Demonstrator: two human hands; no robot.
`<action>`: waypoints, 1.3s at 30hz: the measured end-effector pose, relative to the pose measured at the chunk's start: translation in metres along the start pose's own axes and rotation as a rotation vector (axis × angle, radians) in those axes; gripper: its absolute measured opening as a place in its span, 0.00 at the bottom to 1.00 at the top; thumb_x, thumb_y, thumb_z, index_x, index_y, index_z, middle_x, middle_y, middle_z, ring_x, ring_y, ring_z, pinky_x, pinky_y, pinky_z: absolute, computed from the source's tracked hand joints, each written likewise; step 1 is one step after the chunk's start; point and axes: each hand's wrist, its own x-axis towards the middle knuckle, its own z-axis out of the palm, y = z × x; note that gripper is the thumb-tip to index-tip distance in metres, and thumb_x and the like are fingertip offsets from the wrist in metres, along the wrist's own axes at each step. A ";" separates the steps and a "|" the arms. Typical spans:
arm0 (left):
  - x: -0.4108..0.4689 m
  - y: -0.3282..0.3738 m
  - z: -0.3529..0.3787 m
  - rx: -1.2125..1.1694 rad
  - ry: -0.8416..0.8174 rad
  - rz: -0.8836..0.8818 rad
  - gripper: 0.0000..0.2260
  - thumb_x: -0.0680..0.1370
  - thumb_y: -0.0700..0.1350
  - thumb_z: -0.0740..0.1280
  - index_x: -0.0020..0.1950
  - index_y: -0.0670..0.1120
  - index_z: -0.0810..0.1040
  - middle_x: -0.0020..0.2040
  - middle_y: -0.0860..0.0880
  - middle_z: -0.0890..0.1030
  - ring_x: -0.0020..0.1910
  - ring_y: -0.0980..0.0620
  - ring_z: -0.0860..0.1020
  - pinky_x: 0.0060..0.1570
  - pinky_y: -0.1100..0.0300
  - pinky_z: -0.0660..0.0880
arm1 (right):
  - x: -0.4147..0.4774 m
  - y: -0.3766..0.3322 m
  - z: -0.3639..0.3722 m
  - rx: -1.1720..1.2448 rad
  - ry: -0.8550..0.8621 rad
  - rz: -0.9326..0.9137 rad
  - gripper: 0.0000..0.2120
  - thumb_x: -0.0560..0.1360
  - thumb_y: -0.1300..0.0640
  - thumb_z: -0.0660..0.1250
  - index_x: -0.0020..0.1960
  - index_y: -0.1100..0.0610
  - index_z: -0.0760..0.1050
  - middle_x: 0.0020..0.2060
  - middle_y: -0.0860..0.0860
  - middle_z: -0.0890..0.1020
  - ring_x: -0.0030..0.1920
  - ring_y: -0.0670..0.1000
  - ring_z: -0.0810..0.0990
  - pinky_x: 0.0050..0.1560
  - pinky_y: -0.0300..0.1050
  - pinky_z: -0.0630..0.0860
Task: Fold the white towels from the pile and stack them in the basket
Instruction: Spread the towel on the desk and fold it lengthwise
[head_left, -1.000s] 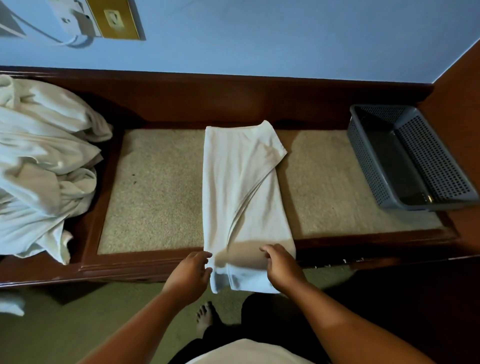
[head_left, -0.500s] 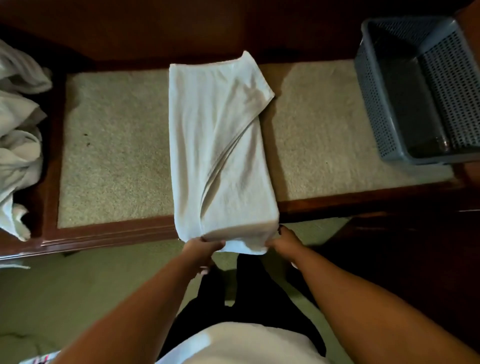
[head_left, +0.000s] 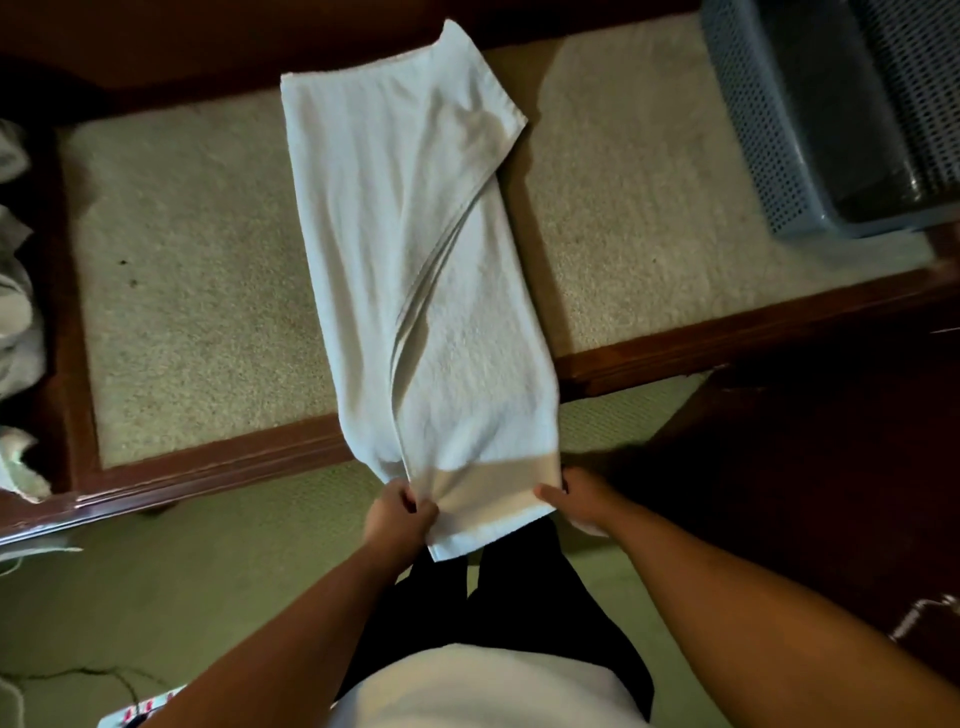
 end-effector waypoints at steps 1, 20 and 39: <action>0.000 -0.001 -0.001 -0.013 0.014 0.008 0.06 0.75 0.40 0.70 0.48 0.41 0.74 0.39 0.48 0.80 0.38 0.49 0.78 0.40 0.54 0.73 | -0.003 0.002 0.002 -0.019 0.034 -0.026 0.16 0.79 0.51 0.69 0.61 0.62 0.79 0.54 0.56 0.84 0.56 0.55 0.82 0.55 0.49 0.78; -0.004 -0.018 -0.027 -0.170 -0.084 0.025 0.09 0.71 0.52 0.70 0.44 0.47 0.81 0.40 0.46 0.84 0.38 0.47 0.80 0.43 0.46 0.79 | -0.047 0.034 0.047 -0.361 0.480 -0.509 0.13 0.76 0.43 0.60 0.43 0.52 0.72 0.43 0.47 0.73 0.42 0.53 0.76 0.40 0.51 0.73; -0.003 -0.020 -0.045 -0.076 0.050 -0.034 0.06 0.80 0.46 0.68 0.45 0.45 0.78 0.41 0.42 0.84 0.34 0.44 0.82 0.33 0.51 0.82 | 0.015 -0.046 0.032 0.254 0.507 0.024 0.28 0.73 0.59 0.72 0.71 0.57 0.69 0.65 0.55 0.74 0.63 0.58 0.76 0.58 0.48 0.73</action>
